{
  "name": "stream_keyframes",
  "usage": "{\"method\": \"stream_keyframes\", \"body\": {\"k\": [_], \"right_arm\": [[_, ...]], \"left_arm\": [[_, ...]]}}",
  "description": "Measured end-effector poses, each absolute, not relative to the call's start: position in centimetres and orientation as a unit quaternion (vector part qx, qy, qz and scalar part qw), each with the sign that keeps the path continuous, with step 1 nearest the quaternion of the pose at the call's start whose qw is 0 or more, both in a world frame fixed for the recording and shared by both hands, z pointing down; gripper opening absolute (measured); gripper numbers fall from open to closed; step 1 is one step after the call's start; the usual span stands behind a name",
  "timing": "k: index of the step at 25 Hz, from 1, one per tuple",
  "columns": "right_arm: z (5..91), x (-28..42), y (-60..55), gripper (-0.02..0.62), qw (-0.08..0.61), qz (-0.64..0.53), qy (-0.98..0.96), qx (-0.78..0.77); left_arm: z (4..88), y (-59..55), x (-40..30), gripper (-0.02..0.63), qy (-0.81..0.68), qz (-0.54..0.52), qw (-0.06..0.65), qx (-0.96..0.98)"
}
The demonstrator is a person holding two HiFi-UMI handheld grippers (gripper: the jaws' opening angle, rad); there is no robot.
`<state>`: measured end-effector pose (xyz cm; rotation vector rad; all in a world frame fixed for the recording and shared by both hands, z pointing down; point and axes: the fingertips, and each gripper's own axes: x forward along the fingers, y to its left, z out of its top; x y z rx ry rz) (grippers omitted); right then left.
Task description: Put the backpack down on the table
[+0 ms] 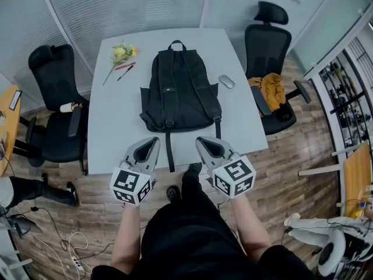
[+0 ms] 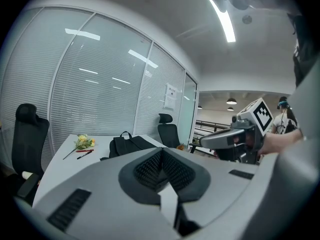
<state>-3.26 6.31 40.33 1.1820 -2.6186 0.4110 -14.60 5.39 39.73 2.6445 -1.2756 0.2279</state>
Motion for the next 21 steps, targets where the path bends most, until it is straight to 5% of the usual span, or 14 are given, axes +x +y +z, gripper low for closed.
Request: {"method": "stream_keyframes", "body": {"k": [21], "right_arm": [[40.1,-2.0,6.0,0.011,0.120,0.139,-0.893,0.412]], "left_arm": [[39.7,5.3,-13.7,-0.002,-0.429,0.084,0.096,0.894]]}}
